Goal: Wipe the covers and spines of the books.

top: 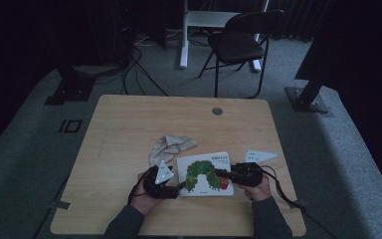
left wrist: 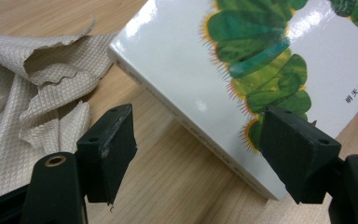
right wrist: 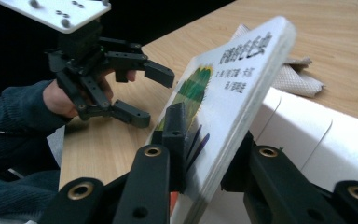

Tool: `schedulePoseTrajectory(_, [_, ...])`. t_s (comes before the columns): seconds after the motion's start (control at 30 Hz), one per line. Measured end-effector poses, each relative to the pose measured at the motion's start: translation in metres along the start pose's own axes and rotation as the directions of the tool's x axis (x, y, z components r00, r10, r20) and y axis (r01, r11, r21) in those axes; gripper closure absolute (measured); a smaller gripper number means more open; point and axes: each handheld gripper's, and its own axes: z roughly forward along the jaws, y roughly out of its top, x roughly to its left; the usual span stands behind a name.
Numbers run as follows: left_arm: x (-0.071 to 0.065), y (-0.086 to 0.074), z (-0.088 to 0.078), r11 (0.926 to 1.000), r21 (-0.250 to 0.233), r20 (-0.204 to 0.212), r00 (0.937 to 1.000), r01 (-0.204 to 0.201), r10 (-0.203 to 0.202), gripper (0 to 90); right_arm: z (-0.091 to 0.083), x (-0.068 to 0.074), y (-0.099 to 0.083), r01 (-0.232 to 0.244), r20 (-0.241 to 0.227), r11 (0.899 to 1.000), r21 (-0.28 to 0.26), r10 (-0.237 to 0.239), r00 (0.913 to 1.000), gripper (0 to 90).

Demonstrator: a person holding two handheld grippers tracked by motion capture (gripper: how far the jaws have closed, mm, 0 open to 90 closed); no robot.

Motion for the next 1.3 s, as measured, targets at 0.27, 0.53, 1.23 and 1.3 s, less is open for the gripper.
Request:
schedulePoseTrajectory(0.27, [0.002, 0.001, 0.001, 1.0000, 0.004, 0.003, 1.0000, 0.004, -0.004, 27.7, -0.005, 0.002, 0.001, 0.038, -0.011, 0.999, -0.020, -0.038, 0.9992, 81.0])
schedulePoseTrajectory(0.53, [0.003, 0.008, 0.003, 0.9999, -0.014, 0.019, 0.9998, 0.003, -0.003, 31.3, -0.006, 0.003, 0.001, 0.059, -0.021, 0.998, -0.019, -0.059, 0.9980, 82.0])
schedulePoseTrajectory(1.23, [0.032, 0.027, 0.023, 0.9924, -0.064, 0.219, 0.9716, 0.105, -0.089, 30.6, -0.009, 0.002, 0.000, 0.067, -0.021, 0.998, -0.019, -0.068, 0.9975, 82.3])
schedulePoseTrajectory(1.3, [0.032, 0.027, 0.023, 0.9924, -0.064, 0.219, 0.9716, 0.105, -0.089, 30.5, -0.009, 0.002, 0.000, 0.068, -0.021, 0.997, -0.018, -0.069, 0.9974, 82.3])
